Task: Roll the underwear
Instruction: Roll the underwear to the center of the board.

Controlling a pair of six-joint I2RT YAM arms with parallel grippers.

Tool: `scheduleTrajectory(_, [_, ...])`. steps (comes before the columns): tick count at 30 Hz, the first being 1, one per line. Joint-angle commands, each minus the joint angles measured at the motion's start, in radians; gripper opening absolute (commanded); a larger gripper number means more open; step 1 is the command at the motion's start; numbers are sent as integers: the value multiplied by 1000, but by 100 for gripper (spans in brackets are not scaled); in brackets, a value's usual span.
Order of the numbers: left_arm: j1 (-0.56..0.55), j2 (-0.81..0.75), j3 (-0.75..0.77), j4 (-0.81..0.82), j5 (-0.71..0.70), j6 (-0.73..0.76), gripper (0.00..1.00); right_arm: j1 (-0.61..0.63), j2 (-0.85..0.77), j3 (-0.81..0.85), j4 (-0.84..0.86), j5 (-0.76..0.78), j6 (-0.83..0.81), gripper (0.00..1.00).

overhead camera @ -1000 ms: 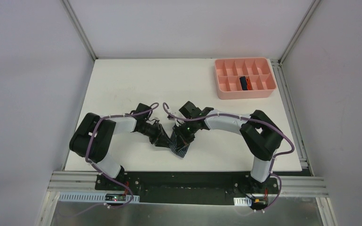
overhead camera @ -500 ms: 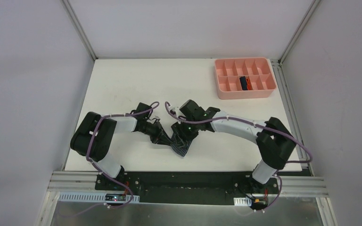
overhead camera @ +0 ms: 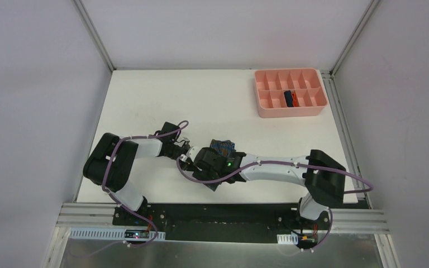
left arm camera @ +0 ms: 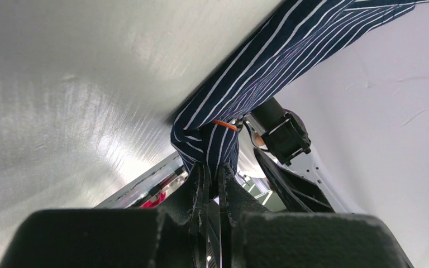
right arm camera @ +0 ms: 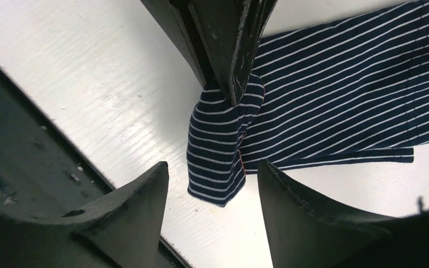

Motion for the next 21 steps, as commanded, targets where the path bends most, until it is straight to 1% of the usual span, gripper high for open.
scheduleTrajectory(1, [-8,24,-35,-104,-3,-73,0,20,50,3,32,97,-11,60])
scheduleTrajectory(4, [-8,19,-38,-104,-8,-77,0,22,70,-8,55,84,-12,55])
scheduleTrajectory(5, [-8,17,-38,-104,-8,-78,0,21,76,-14,63,84,-11,51])
scheduleTrajectory(6, [-8,15,-38,-104,-9,-79,0,21,83,-20,71,84,-10,43])
scheduleTrajectory(8, [-8,10,-38,-104,-11,-81,0,19,81,-34,94,93,-7,18])
scheduleTrajectory(10, [-6,-1,-37,-104,-9,-81,0,3,63,-49,109,82,-3,0])
scheduleTrajectory(13, [1,-29,-32,-107,-6,-73,0,-46,29,-54,114,-31,6,0])
scheduleTrajectory(15, [14,-60,-23,-130,-15,-64,11,-98,20,-43,97,-197,13,0])
scheduleTrajectory(17, [36,-97,-14,-164,-29,-53,23,-145,32,-26,82,-322,29,0])
scheduleTrajectory(19, [69,-130,-15,-187,-32,-47,30,-189,40,-28,89,-432,53,0])
scheduleTrajectory(21, [114,-156,-26,-209,-33,-38,33,-221,52,-30,94,-515,74,0])
